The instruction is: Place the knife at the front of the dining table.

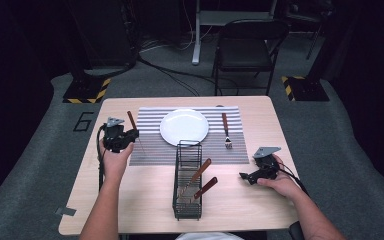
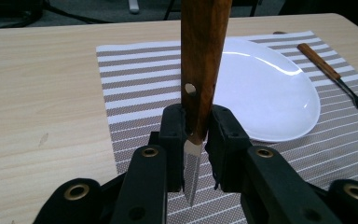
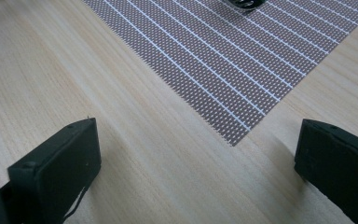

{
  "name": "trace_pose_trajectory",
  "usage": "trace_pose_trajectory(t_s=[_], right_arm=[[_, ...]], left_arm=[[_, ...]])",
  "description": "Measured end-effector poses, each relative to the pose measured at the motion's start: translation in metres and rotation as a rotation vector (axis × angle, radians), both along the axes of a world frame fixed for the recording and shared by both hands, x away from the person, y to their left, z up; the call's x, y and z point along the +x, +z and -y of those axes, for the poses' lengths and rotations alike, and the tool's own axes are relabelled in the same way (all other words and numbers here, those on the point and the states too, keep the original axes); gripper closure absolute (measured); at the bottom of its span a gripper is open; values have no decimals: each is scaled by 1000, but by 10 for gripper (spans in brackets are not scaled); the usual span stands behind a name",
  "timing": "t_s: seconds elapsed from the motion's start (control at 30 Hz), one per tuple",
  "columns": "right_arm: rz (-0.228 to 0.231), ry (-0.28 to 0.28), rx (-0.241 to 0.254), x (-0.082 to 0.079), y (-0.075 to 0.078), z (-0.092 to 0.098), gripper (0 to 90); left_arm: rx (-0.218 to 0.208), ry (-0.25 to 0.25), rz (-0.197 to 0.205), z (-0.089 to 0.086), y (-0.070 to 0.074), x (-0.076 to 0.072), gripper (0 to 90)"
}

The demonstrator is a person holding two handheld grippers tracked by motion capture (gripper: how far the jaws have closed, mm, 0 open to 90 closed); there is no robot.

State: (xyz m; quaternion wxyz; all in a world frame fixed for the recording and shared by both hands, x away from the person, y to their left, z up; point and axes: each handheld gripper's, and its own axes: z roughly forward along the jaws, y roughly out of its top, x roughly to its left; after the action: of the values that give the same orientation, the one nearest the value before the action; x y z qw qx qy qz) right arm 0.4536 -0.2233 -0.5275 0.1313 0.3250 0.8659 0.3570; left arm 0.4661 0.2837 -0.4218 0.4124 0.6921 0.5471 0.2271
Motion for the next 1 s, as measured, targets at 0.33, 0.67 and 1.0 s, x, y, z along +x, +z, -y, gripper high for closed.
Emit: trace_pose_trajectory(t_s=[0.33,0.67,1.0], right_arm=[[0,0,0,0,0,0,0],[0,0,1,0,0,0,0],[1,2,1,0,0,0,0]], left_arm=[[26,7,-18,6,-6,11,764],[32,16,-14,18,-16,32,768],[-45,68,-40,13,-28,51,770]])
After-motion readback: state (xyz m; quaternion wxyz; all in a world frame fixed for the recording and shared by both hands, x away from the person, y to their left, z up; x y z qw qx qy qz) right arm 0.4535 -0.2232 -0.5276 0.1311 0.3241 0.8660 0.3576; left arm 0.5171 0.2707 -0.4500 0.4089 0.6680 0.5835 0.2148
